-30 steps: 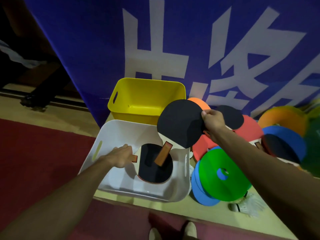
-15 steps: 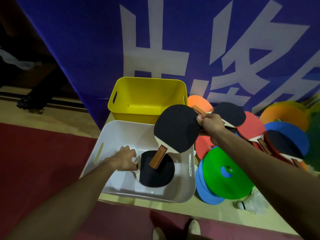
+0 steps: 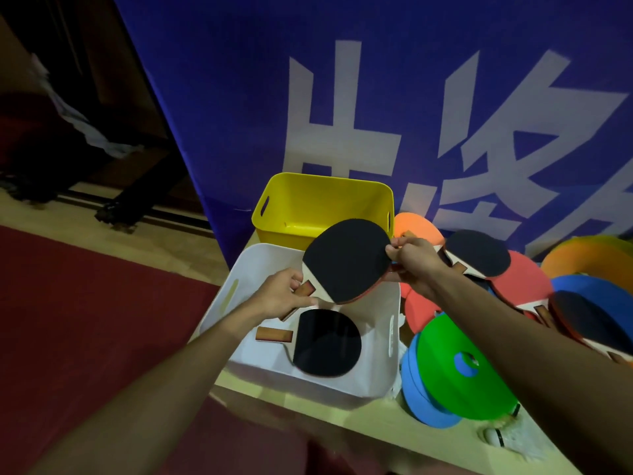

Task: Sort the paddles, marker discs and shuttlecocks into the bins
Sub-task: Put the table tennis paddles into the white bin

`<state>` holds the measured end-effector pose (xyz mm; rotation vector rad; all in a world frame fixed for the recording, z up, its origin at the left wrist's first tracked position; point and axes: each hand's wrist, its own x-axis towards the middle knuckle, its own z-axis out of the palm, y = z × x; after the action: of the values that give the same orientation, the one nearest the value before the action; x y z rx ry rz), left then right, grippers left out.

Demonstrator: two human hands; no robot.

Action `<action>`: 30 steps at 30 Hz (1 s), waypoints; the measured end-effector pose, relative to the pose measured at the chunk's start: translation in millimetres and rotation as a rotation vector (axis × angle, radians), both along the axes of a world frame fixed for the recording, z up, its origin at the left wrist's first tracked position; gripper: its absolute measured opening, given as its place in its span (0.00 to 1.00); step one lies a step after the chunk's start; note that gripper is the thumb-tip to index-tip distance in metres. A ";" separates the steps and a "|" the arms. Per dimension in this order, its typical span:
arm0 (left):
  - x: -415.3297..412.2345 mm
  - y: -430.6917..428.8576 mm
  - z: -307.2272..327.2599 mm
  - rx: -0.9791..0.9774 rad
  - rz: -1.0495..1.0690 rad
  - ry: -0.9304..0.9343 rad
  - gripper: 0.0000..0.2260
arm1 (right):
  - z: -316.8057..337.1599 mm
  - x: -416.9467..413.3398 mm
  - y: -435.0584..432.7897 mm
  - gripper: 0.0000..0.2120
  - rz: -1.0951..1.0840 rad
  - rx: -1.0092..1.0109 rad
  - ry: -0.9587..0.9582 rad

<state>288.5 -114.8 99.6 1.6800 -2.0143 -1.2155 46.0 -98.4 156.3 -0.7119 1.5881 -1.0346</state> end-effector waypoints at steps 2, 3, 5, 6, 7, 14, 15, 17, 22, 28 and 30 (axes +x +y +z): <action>7.1 3.6 5.9 -0.024 0.021 0.003 0.17 | 4.2 3.1 2.6 0.07 0.082 0.004 0.018; 12.0 4.9 7.8 -0.027 0.028 -0.005 0.17 | 5.9 4.0 4.2 0.09 0.142 0.017 0.073; 22.8 6.2 10.0 -0.032 0.038 -0.046 0.18 | 5.4 3.0 5.3 0.09 0.293 0.039 0.263; 28.7 5.8 9.3 -0.033 0.033 -0.078 0.19 | 4.4 2.5 4.7 0.09 0.360 0.041 0.369; 33.9 5.8 8.1 -0.032 0.015 -0.114 0.20 | 3.1 2.5 3.8 0.09 0.405 0.029 0.460; 45.5 3.1 -12.3 0.044 -0.177 -0.355 0.24 | -3.8 8.2 2.8 0.11 0.523 -0.081 0.762; 43.7 2.2 -16.3 0.062 -0.203 -0.380 0.24 | -6.0 9.3 4.5 0.11 0.537 -0.090 0.772; 38.7 0.6 -24.8 0.094 -0.245 -0.409 0.24 | -11.2 10.9 8.3 0.11 0.562 -0.108 0.776; 22.3 -5.4 -48.9 0.145 -0.361 -0.463 0.15 | -20.0 16.1 18.7 0.11 0.584 -0.134 0.791; 5.8 -12.1 -69.8 0.141 -0.489 -0.571 0.15 | -25.7 11.1 25.5 0.12 0.557 -0.136 0.850; 1.6 -11.7 -75.3 0.145 -0.519 -0.580 0.14 | -28.4 10.3 26.6 0.13 0.541 -0.119 0.856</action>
<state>290.1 -126.5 24.3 1.7876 -2.9153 -1.1166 56.3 -71.7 127.9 -1.7122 1.8609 -0.4200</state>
